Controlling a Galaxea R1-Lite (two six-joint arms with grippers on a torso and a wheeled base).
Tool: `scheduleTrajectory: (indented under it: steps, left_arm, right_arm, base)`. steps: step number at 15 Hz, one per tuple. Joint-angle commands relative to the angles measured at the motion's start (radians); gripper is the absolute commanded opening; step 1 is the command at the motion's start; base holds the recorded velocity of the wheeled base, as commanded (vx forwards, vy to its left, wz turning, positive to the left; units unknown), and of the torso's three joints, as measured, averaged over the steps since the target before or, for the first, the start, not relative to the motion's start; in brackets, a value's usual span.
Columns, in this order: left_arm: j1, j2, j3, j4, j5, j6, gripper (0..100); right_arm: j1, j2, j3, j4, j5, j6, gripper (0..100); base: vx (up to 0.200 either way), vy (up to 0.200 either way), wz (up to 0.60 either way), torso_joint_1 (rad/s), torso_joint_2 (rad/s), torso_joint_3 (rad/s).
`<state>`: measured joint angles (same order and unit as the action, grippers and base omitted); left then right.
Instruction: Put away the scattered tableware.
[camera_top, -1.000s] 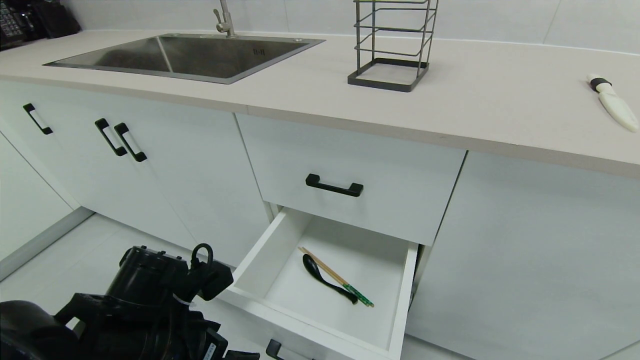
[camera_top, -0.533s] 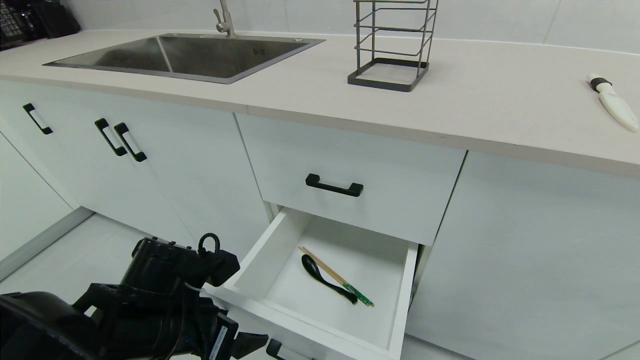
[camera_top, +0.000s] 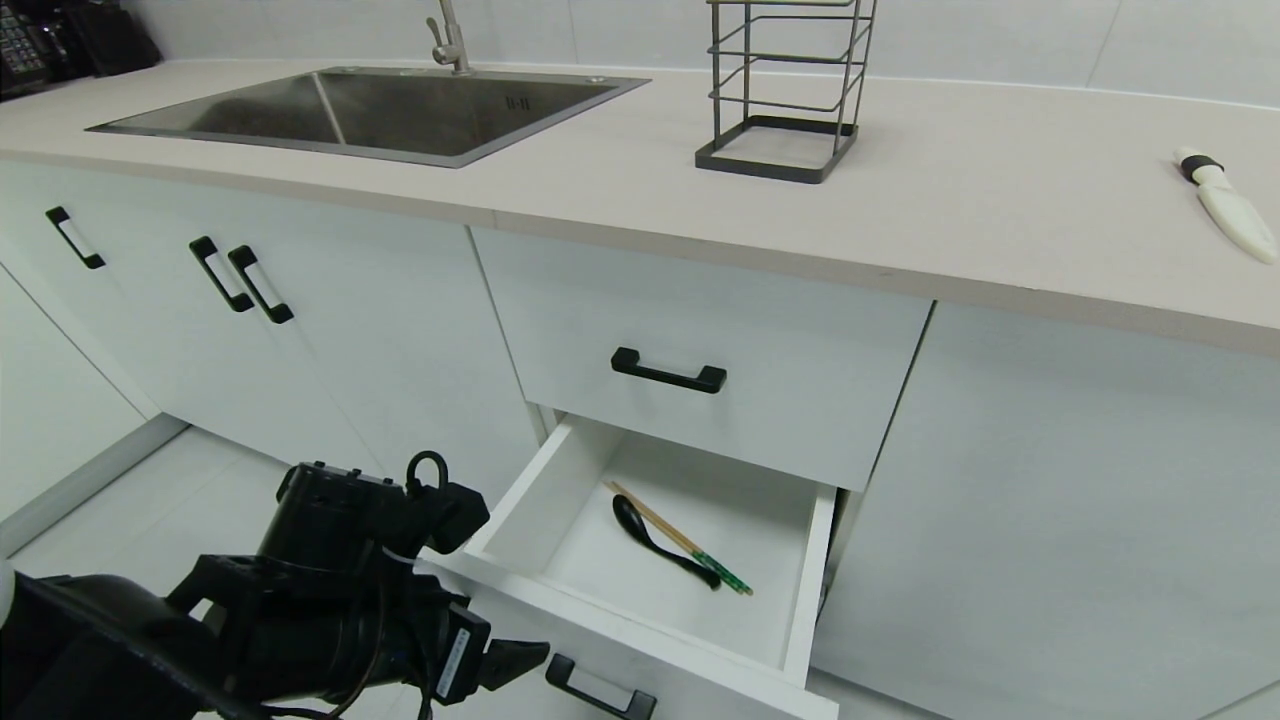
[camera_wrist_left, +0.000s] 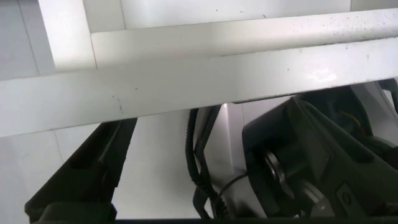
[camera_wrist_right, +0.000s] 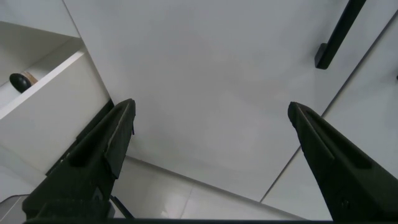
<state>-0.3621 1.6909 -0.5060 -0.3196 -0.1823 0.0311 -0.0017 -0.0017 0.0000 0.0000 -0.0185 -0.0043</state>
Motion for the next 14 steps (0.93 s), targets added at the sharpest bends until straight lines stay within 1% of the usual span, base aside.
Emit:
scheduleTrajectory:
  steps: [1, 4, 7, 10, 12, 14]
  left_arm:
    - [0.0, 0.013, 0.0, -0.018, 0.0, 0.0, 100]
    - [0.002, 0.027, 0.001, -0.065, 0.0, -0.002, 100]
    - [0.002, 0.033, 0.001, -0.082, -0.006, -0.003, 100]
    - [0.002, 0.09, 0.0, -0.213, -0.008, -0.005, 100]
    - [0.002, 0.118, 0.0, -0.289, -0.005, -0.023, 100]
    - [0.002, 0.138, -0.016, -0.349, -0.003, -0.03, 100]
  right_arm:
    - [0.0, 0.002, 0.0, 0.0, 0.0, 0.0, 100]
    - [0.0, 0.002, 0.0, 0.0, 0.0, 0.0, 100]
    - [0.002, 0.002, 0.0, 0.0, 0.0, 0.0, 100]
    - [0.0, 0.002, 0.0, 0.0, 0.0, 0.0, 100]
    - [0.0, 0.002, 0.0, 0.0, 0.0, 0.0, 100]
    - [0.0, 0.002, 0.0, 0.0, 0.0, 0.0, 100]
  base:
    - [0.0, 0.0, 0.0, 0.0, 0.0, 0.0]
    - [0.0, 0.0, 0.0, 0.0, 0.0, 0.0]
    - [0.0, 0.0, 0.0, 0.0, 0.0, 0.0]
    - [0.0, 0.0, 0.0, 0.0, 0.0, 0.0]
    - [0.0, 0.0, 0.0, 0.0, 0.0, 0.0]
    - [0.0, 0.0, 0.0, 0.0, 0.0, 0.0]
